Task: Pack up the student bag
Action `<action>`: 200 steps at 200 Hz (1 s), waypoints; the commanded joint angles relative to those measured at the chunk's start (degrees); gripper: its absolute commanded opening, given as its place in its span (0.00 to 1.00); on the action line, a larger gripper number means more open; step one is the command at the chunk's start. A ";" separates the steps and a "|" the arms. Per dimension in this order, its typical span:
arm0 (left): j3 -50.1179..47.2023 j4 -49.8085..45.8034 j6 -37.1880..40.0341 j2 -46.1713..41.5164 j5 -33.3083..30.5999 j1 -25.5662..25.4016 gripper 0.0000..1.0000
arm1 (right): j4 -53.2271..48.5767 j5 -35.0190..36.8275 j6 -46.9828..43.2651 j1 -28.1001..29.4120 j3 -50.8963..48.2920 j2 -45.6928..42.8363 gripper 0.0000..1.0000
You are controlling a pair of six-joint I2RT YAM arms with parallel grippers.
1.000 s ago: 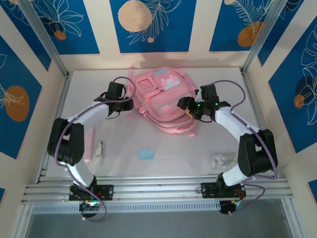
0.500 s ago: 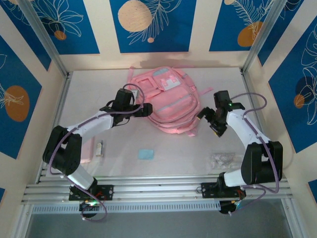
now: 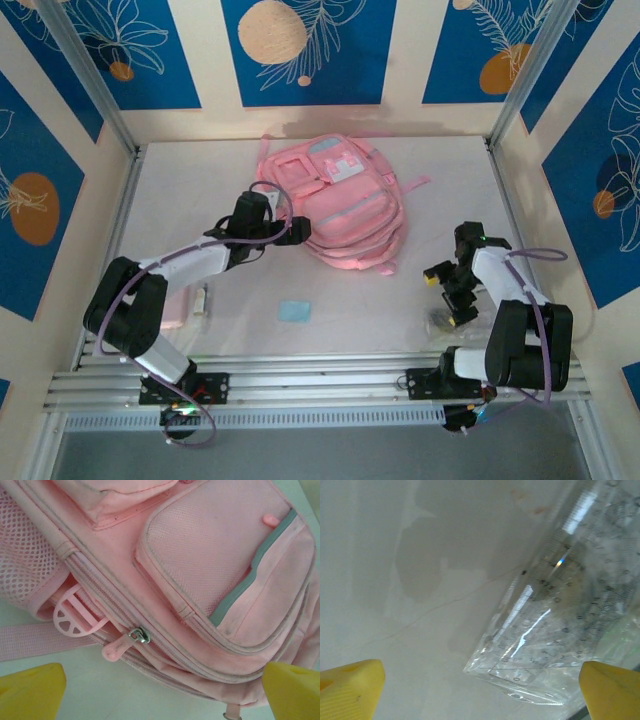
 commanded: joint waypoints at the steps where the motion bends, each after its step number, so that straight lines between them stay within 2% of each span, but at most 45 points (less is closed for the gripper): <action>1: -0.75 2.84 -1.26 -1.07 2.56 -0.40 1.00 | -2.81 1.92 3.15 -1.04 -1.56 1.07 0.99; 39: -1.93 3.49 -2.60 -1.21 3.33 -0.41 1.00 | 7.13 -2.53 2.22 -0.80 -5.96 3.81 1.00; 53: -2.36 3.49 -2.88 -1.67 3.17 -0.35 1.00 | 13.00 -5.09 1.29 -0.19 -7.28 3.38 0.97; 80: -2.63 3.44 -3.34 -2.19 2.89 -0.41 1.00 | 19.58 -6.02 -0.31 3.22 -4.62 3.42 0.94; 114: -2.55 4.02 -4.16 -2.04 3.50 -0.37 0.99 | 16.47 -5.30 -4.16 6.52 4.32 7.90 0.94; 143: -2.94 3.93 -3.99 -2.38 3.40 -0.36 0.99 | 12.50 -3.69 -4.85 7.20 6.58 7.05 0.95; 200: -2.75 3.85 -3.39 -1.86 4.25 -0.40 0.99 | 5.22 0.20 -7.98 3.08 6.08 4.80 0.99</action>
